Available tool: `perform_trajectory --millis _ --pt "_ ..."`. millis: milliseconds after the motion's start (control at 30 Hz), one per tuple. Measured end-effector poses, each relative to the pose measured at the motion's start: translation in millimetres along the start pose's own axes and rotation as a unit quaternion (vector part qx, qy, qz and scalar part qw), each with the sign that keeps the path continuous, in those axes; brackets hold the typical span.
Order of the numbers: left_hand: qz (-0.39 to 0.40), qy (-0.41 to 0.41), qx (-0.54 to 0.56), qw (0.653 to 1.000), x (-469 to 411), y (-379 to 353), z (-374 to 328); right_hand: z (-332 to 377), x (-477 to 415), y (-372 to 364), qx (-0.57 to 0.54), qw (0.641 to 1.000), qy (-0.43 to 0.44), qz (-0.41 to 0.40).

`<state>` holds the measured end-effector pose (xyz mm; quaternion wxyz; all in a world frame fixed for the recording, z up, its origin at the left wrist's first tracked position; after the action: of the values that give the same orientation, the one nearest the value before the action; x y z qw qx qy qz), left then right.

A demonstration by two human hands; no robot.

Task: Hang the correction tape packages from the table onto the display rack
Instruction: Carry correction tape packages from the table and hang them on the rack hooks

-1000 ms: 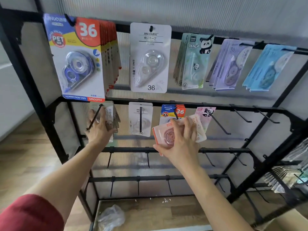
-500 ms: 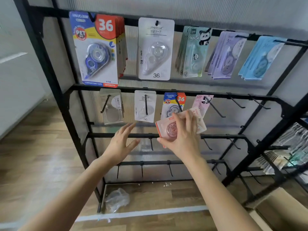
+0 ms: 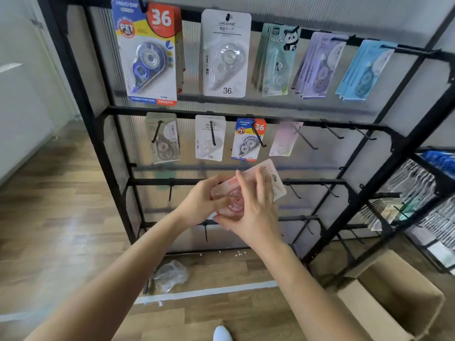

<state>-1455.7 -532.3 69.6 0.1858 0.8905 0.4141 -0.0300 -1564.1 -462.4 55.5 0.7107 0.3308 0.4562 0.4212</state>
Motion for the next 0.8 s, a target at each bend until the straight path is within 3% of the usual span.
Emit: perform_trajectory --millis 133,233,333,467,667,800 --pt "-0.08 0.046 0.06 0.994 10 11 7 1 5 9 -0.067 0.997 0.004 -0.039" --pt "-0.154 0.076 0.112 0.979 19 20 13 -11 5 9 -0.204 0.975 -0.077 -0.046" --pt "-0.183 0.081 0.175 0.964 26 14 17 -18 5 1 -0.367 0.916 -0.16 -0.006" --pt "-0.154 0.072 0.224 0.96 32 -10 23 -18 3 0 -0.508 0.842 -0.167 -0.065" --pt "-0.132 0.08 0.202 0.967 26 -31 28 -35 1 3 -0.529 0.826 -0.167 -0.1" --pt "-0.161 0.075 0.062 0.982 12 -39 21 -65 0 12 -0.51 0.838 -0.156 -0.12"
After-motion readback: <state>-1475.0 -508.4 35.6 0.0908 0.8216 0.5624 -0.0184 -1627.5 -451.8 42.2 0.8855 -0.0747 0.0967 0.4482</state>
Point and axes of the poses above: each hand's wrist, its own x-axis away from the middle knuckle, its own y-axis out of the back of the hand, z = x × y, the point moved 5 cm from there along -x, towards the middle knuckle, and after that the axes turned 1 degree about y, right-handed, at the moved point
